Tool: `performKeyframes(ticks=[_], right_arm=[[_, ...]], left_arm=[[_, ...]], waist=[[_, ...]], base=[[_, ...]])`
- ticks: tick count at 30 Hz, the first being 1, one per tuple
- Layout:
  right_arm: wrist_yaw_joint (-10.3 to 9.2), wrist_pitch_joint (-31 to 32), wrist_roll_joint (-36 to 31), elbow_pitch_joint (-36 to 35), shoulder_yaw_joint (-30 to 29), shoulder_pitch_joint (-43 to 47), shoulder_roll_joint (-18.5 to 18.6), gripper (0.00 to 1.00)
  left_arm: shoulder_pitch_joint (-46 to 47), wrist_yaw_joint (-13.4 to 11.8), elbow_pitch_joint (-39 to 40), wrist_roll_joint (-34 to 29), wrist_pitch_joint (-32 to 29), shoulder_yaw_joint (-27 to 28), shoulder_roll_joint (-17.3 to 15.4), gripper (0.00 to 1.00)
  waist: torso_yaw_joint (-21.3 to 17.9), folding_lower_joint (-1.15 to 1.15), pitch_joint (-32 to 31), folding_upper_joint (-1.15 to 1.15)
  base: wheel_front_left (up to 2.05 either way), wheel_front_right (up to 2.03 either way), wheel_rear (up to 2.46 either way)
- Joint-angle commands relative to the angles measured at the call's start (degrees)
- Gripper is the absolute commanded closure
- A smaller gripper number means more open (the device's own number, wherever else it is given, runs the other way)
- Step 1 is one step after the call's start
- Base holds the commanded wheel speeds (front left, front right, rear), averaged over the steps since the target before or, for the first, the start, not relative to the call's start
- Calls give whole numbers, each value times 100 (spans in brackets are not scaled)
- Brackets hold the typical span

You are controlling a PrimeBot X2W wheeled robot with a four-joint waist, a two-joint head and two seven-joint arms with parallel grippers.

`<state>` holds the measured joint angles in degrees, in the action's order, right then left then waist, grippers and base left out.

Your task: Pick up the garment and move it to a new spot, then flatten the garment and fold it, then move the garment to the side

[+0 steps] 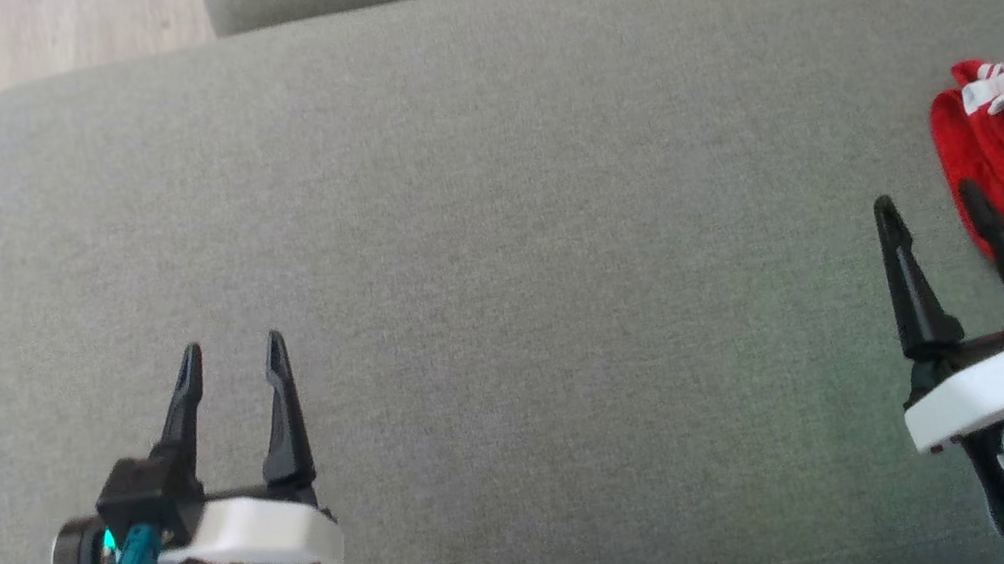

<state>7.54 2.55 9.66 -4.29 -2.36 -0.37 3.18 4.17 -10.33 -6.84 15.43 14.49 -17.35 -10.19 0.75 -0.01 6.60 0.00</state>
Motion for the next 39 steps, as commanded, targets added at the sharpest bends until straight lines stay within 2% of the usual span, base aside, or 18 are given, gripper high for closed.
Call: performKeyframes(ticks=[1,16,39], right_arm=[[-5,17,1,-240,138,-48,12,0],[-5,217,-30,-571,131,699,-17,0],[-5,333,-22,-636,141,798,-29,0]], left_arm=[[117,13,166,31,50,250,-103,0],[-346,-58,120,103,-92,196,-236,0],[-392,-158,140,66,-188,88,-375,0]], waist=[[22,1,-121,0],[-62,1,-719,0],[-135,1,-800,0]], base=[[0,0,0],[0,0,0],[0,0,0]])
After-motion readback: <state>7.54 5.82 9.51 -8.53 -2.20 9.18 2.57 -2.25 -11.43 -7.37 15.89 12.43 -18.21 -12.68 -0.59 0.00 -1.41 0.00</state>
